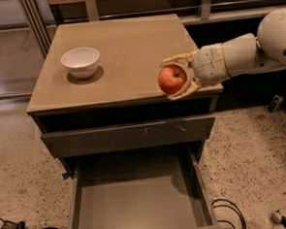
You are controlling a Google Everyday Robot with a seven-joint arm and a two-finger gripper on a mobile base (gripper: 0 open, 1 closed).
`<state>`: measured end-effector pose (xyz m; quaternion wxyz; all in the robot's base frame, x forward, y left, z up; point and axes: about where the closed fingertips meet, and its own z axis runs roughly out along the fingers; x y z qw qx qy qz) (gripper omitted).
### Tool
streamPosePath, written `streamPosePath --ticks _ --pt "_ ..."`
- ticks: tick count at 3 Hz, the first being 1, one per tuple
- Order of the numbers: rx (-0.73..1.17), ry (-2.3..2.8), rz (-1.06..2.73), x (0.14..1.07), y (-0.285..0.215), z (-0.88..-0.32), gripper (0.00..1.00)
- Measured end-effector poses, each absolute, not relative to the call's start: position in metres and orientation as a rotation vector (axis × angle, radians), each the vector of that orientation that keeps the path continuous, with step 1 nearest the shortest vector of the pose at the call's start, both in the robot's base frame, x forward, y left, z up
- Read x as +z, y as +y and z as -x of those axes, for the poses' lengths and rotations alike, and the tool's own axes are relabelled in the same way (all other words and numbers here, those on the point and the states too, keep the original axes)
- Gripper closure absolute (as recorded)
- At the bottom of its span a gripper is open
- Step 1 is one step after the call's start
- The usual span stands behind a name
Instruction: Pick apple from middle drawer and place on counter
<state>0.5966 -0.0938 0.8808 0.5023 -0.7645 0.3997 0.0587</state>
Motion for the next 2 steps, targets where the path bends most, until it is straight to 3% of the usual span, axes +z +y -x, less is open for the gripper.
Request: streamPosePath --ticks 2 --pt "0.151 0.945 1.871 0.888 -0.087 -0.618 1.0"
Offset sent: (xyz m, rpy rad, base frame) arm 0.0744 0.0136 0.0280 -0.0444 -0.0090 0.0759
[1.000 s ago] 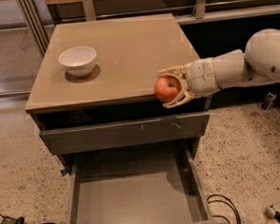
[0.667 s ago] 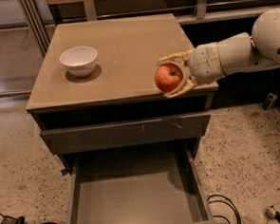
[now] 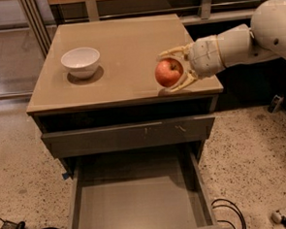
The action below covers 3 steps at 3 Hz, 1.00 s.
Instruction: Pick apple from middle drawer and place on counter
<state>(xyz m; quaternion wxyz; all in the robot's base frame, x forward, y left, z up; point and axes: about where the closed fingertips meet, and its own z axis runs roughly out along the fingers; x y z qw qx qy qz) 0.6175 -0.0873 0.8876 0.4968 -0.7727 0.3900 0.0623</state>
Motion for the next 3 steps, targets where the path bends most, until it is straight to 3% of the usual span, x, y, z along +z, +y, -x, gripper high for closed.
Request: streamPosePath --ticks 3 --pt "0.342 0.931 2.021 0.869 -0.055 -0.701 1.0"
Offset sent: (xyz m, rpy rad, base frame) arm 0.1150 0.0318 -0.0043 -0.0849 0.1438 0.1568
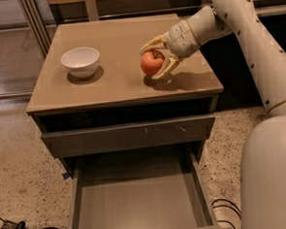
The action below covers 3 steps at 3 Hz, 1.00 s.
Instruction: Pick apple from middle drawer and place on counter
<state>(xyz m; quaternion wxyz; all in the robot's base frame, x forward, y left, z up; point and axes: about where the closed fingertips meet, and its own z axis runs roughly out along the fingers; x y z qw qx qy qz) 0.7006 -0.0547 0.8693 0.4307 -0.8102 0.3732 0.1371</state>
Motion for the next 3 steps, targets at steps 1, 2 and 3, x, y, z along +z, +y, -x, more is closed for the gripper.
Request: streamPosePath --ticks 1,2,3 --pt "0.385 0.937 2.067 0.863 -0.054 -0.7007 1.0" --pt "0.385 0.937 2.067 0.863 -0.054 -0.7007 1.0" --pt "0.385 0.937 2.067 0.863 -0.054 -0.7007 0.81"
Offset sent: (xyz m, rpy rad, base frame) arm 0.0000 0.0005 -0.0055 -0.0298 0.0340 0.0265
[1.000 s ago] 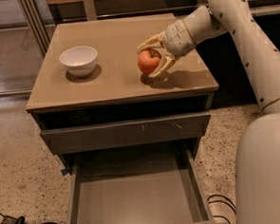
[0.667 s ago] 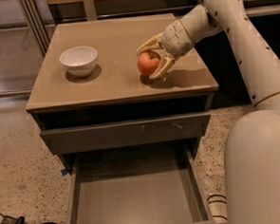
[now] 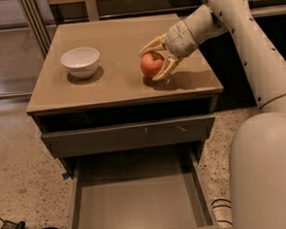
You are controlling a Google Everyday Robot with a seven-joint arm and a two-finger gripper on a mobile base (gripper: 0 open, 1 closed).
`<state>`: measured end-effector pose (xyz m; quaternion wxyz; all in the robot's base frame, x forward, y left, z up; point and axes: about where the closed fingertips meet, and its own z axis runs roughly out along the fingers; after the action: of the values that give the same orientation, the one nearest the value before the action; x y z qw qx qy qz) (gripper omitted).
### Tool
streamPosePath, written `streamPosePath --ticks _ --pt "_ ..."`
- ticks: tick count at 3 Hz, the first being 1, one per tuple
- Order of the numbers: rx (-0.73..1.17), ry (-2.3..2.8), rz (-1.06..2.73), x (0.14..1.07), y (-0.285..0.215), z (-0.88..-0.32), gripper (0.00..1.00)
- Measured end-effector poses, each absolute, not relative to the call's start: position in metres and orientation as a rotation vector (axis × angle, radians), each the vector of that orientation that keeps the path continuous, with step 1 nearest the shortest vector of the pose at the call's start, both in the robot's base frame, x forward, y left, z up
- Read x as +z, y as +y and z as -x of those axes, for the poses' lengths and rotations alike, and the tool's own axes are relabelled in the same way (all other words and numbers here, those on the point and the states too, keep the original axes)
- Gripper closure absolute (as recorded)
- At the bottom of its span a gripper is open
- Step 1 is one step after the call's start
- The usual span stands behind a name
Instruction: Pick apple from middle drawer and place on counter
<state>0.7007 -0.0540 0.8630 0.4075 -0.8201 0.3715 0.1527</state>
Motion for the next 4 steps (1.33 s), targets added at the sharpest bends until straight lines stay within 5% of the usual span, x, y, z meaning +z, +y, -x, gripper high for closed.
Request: streamPosePath --ticks 3,4 --pt "0.385 0.937 2.067 0.863 -0.054 -0.7007 0.12" --pt "0.385 0.937 2.067 0.863 -0.054 -0.7007 0.0"
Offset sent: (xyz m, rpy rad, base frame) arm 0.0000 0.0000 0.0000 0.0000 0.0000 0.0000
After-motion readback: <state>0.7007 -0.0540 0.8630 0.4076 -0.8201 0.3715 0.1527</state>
